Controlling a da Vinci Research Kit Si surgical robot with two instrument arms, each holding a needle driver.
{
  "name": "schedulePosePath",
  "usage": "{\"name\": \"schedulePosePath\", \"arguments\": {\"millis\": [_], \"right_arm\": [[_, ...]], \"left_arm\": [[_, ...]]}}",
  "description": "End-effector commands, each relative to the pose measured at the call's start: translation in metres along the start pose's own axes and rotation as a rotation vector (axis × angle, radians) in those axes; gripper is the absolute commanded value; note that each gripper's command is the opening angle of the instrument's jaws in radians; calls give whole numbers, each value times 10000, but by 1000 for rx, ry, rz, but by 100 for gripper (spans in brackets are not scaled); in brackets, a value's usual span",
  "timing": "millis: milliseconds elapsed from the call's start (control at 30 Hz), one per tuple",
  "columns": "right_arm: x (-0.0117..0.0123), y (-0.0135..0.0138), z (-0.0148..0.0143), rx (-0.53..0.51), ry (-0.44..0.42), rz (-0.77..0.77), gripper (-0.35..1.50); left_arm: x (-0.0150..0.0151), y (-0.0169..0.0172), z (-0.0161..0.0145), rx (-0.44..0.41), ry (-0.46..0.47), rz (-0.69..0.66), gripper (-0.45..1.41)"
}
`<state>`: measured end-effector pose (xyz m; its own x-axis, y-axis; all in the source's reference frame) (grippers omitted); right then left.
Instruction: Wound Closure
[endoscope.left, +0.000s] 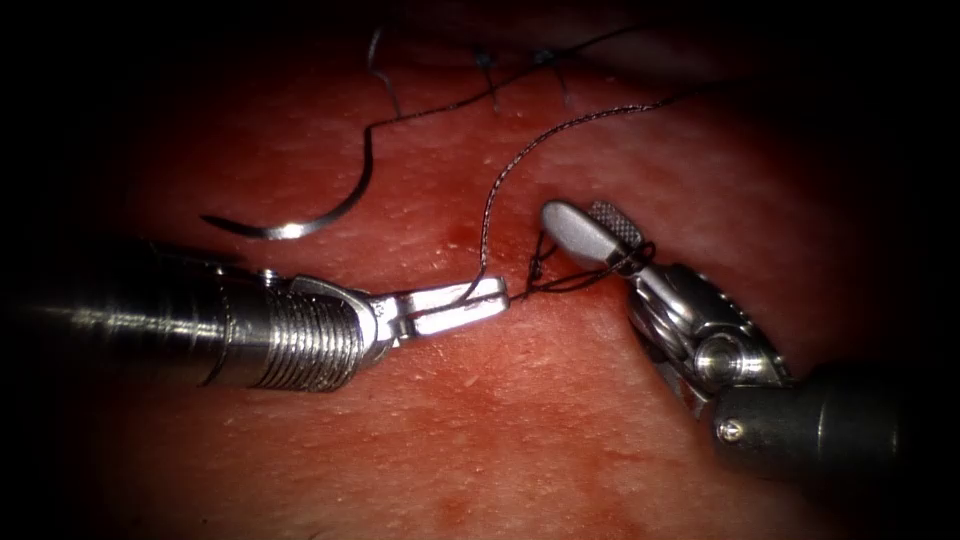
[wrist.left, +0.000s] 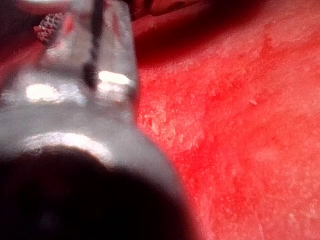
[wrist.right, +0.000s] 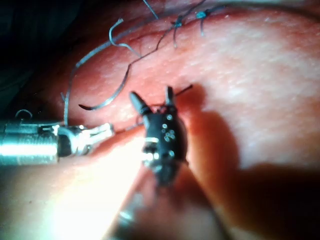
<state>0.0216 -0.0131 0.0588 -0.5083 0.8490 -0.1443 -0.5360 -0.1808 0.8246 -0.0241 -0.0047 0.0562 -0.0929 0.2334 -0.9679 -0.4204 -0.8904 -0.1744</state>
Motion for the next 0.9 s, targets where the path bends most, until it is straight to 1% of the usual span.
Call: {"name": "schedulePosePath", "arguments": {"millis": [33, 67, 233, 433, 600, 767, 900], "right_arm": [[-7, 4, 8, -4, -1, 27, 126], [-11, 10, 11, -3, 3, 63, 133], [-23, 28, 22, -37, -16, 74, 141], [-29, 38, 27, -62, -31, 89, 141], [-31, 46, 31, -61, -39, 123, 141], [-24, 54, 43, -73, -48, 132, 140], [-20, 58, 47, -74, -44, 132, 133]], "left_arm": [[-4, 1, 6, -4, 3, 0, -45], [-4, 1, 6, -7, 1, 0, -45], [-6, -2, 6, -11, 4, 0, -45], [-6, -2, 6, -19, 3, 1, -45], [-6, -1, 6, -23, 2, 1, -45], [-7, 1, 5, -28, 6, 3, -45], [-7, 3, 4, -28, 6, 5, -45]]}}
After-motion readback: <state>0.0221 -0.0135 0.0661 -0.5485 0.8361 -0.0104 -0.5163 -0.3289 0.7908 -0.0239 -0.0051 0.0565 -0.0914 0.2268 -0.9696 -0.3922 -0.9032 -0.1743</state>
